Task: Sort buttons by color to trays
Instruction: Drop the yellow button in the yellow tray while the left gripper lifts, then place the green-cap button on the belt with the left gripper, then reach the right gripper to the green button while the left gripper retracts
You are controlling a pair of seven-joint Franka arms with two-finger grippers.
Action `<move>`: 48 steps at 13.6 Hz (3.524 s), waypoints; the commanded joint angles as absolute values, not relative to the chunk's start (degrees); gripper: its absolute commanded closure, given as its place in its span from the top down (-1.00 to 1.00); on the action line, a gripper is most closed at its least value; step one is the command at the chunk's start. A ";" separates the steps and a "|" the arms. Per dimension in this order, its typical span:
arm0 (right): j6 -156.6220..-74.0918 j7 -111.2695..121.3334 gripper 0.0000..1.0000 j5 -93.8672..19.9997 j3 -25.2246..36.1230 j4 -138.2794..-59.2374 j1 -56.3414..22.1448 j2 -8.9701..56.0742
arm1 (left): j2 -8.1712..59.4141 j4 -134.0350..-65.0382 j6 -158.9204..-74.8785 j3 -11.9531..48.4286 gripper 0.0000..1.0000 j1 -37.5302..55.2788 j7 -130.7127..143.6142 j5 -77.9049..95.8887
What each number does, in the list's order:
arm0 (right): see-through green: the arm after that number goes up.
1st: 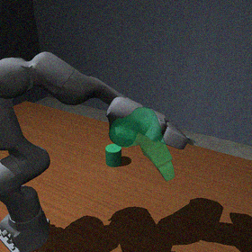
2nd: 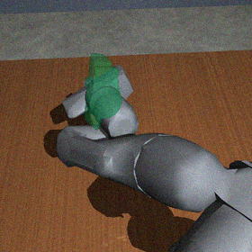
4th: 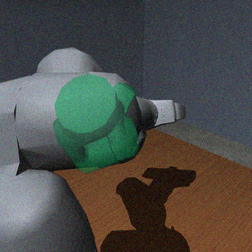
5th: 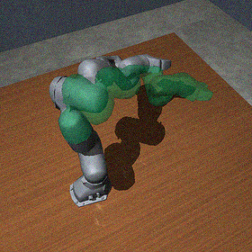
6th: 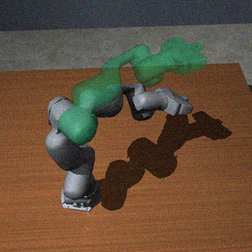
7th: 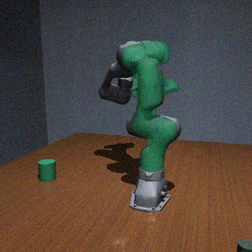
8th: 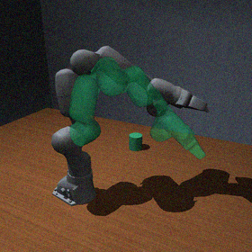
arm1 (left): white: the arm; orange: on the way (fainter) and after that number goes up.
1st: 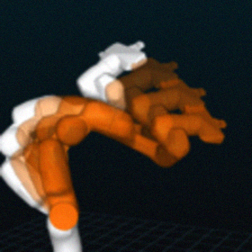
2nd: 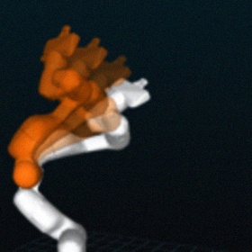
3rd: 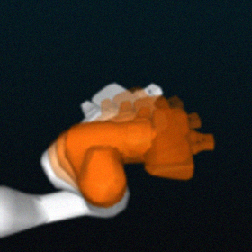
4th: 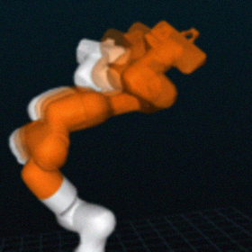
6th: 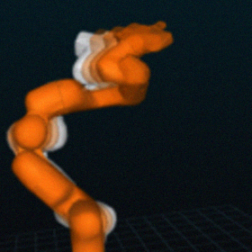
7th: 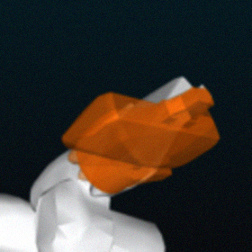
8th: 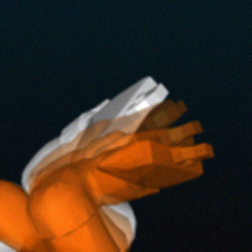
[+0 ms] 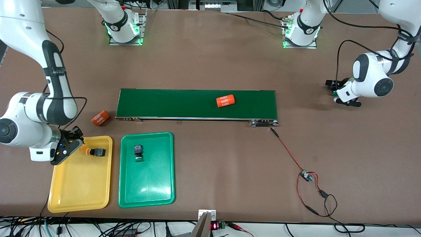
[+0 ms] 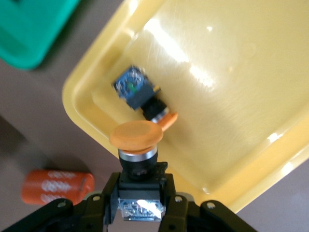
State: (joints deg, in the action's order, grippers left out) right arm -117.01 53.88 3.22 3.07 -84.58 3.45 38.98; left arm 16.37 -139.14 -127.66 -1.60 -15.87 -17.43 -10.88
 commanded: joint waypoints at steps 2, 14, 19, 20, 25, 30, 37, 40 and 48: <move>-122.40 73.08 -1.00 4.04 2.11 -81.66 5.53 42.79 | 15.82 -140.10 -129.90 -2.02 -0.37 -15.29 -19.25 -9.31; -124.54 83.06 1.00 -1.04 1.58 -71.28 8.79 51.86 | 15.12 -117.78 -111.71 8.78 -0.70 -8.01 -15.82 -7.05; -114.36 76.76 1.00 -3.77 1.67 -71.10 8.53 47.48 | 17.57 -115.05 -111.71 14.84 -0.70 -2.91 -6.09 7.71; -112.34 74.73 1.00 -3.87 1.67 -71.10 8.09 45.89 | 18.97 -113.83 -112.06 16.07 -0.68 -2.38 -3.11 10.95; -102.15 53.23 1.00 -4.22 1.49 -71.10 5.02 36.67 | 23.99 -111.71 -116.70 16.35 -0.65 3.67 0.96 24.76; -96.86 29.49 1.00 -8.25 1.41 -71.19 -0.61 31.82 | 23.65 -111.97 -117.69 16.00 1.00 5.01 1.93 24.70; -91.15 7.16 1.00 -8.26 1.41 -71.10 -7.90 28.92 | 14.07 -109.26 -107.16 9.08 1.00 1.06 1.84 22.85; -89.74 -5.30 1.00 -7.91 1.41 -71.28 -12.73 28.48 | 13.18 -102.51 -101.37 4.31 1.00 0.97 1.67 9.83; -101.59 -13.54 1.00 1.92 2.02 -88.75 -16.36 18.03 | 8.44 -86.14 -88.77 2.56 1.00 0.71 -0.08 -3.02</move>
State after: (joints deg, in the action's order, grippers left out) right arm -97.84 -13.62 -0.33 1.87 -80.08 -17.43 24.25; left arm 8.57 -88.30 -90.72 4.09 0.65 1.28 -4.56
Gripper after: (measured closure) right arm 0.000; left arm 0.000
